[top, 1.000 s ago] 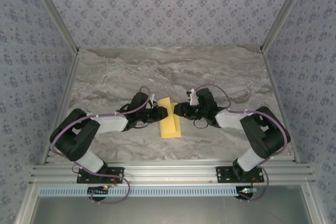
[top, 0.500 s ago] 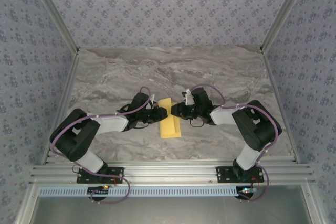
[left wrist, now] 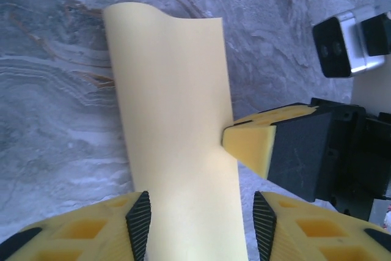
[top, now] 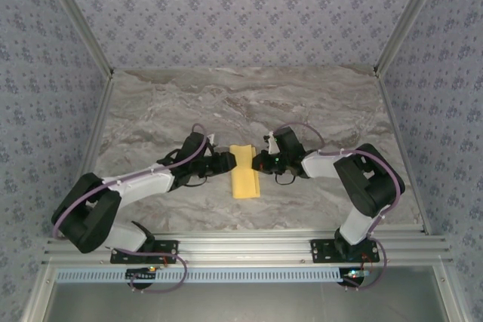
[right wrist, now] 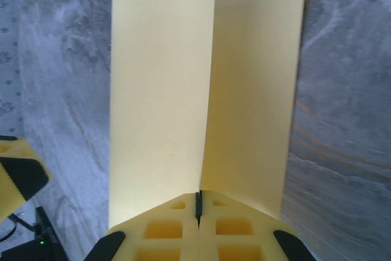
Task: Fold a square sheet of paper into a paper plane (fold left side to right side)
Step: First fold in half a square sheet of paper at the center of the table.
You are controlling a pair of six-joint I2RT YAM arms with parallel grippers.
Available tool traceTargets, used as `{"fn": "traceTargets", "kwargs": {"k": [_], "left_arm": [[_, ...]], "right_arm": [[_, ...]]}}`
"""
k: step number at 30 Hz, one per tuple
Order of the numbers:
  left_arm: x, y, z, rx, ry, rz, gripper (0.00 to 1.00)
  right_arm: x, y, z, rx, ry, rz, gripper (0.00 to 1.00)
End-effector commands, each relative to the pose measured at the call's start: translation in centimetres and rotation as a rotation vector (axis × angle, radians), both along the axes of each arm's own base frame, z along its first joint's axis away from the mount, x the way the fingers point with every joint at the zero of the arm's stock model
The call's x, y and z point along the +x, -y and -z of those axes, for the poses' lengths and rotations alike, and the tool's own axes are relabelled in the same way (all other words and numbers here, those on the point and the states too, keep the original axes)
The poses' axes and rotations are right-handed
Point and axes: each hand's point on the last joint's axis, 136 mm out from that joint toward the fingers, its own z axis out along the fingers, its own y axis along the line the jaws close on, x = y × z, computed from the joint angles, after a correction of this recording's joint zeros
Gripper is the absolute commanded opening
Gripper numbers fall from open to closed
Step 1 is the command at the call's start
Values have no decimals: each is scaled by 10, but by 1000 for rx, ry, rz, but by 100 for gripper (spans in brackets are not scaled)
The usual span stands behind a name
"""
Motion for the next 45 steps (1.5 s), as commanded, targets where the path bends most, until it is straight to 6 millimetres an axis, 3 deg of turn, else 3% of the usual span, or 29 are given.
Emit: {"fn": "traceTargets", "kwargs": {"k": [1,15,22,29,38,45], "left_arm": [[-3,-8,12,65,-33,-18,52],[2,26,41,77,-125,14,51],[-1,18,63,163,-176,-8,42],[-2,13,74,211,-198,-20,41],[-3,9,77,245,-204,-18,41],[-5,9,78,273,-203,2,41]], "right_arm": [[8,5,-4,-51,37,9,5],[7,11,3,-99,33,11,7],[10,14,-8,-99,60,18,16],[11,41,-34,-206,169,51,39],[5,69,-51,-263,219,94,47],[4,69,-55,-250,221,85,49]]}}
